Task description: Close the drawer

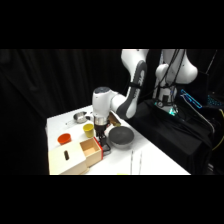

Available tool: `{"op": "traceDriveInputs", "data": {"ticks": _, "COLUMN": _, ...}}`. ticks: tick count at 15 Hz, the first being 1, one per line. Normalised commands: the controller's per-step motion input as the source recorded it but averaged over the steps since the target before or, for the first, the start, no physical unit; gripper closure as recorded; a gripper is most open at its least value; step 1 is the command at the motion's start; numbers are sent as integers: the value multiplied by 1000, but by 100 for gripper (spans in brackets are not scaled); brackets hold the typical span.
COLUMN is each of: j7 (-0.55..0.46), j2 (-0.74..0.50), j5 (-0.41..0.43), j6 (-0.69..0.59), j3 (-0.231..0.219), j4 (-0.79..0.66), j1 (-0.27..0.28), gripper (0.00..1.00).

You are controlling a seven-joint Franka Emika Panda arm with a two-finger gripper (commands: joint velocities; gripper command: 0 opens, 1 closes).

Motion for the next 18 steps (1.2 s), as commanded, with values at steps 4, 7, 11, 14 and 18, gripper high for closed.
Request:
{"op": "traceDriveInputs", "data": {"ticks": 4, "j7": -181, "j2": 241, "j5": 123, "j6": -173, "j3": 30, "j4": 464, "j1": -67, "gripper": 0}}
{"op": "traceDriveInputs", "data": {"ticks": 7, "j7": -155, "j2": 198, "j5": 111, "j6": -132, "j3": 33, "j4": 439, "j1": -61, "gripper": 0}}
{"op": "traceDriveInputs", "data": {"ticks": 11, "j7": -141, "j2": 192, "j5": 101, "j6": -128, "j3": 46, "j4": 466, "j1": -49, "gripper": 0}}
{"op": "traceDriveInputs", "data": {"ticks": 14, "j7": -124, "j2": 219, "j5": 87, "j6": -161, "j3": 57, "j4": 506, "j1": -15, "gripper": 0}}
{"op": "traceDriveInputs", "data": {"ticks": 18, "j7": -133, "j2": 250, "j5": 81, "j6": -200, "j3": 61, "j4": 489, "j1": 10, "gripper": 0}}
